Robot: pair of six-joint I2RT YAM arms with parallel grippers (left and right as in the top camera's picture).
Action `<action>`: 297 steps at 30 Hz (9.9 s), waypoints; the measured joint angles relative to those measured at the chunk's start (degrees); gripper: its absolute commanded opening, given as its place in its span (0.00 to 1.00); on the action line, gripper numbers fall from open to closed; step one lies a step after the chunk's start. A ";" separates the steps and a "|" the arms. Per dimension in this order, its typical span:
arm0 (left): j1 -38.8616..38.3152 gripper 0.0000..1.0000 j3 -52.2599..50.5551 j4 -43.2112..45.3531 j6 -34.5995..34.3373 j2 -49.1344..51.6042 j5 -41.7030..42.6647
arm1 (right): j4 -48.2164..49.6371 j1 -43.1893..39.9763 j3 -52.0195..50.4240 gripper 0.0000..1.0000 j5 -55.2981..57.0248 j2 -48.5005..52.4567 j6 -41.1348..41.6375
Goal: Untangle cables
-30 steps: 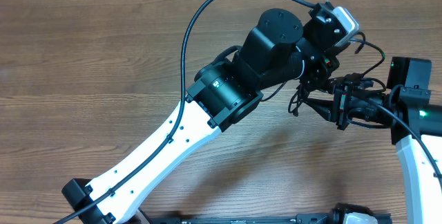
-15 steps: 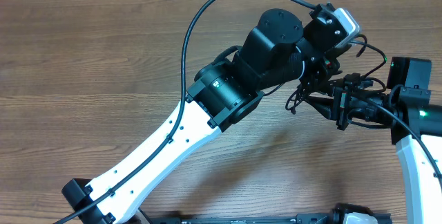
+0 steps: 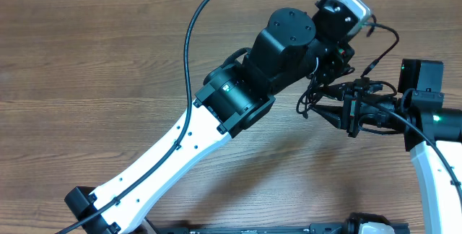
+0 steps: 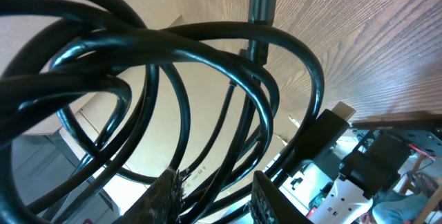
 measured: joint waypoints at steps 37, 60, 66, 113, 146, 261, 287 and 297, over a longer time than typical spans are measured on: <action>-2.60 0.04 0.00 -1.05 -3.78 0.00 -1.07 | 1.40 0.00 0.02 0.06 0.48 0.00 3.39; -2.60 0.04 0.00 1.29 -6.38 0.00 -2.58 | 5.92 0.00 0.02 0.22 1.11 0.00 10.34; -2.60 0.04 0.00 0.94 -7.39 0.00 -2.62 | 5.90 0.00 0.02 0.15 1.11 0.00 11.17; -1.97 0.04 0.00 -17.31 -11.32 0.00 -13.73 | 1.38 0.00 0.02 0.04 11.41 0.00 0.35; 0.22 0.04 0.00 -10.93 -15.82 0.00 -14.88 | 1.38 0.00 0.02 0.51 16.04 -0.66 -3.65; 0.94 0.04 0.00 -12.22 -14.29 -0.02 -3.74 | 6.56 0.48 0.02 0.04 4.79 -0.48 -9.88; 3.50 0.04 0.00 -12.35 -13.18 -0.28 -3.13 | 4.42 0.48 0.02 0.40 15.98 -0.48 -10.19; 5.88 0.04 0.00 -10.73 -13.18 -0.68 2.27 | 4.39 0.48 0.02 0.40 19.28 -0.48 -8.59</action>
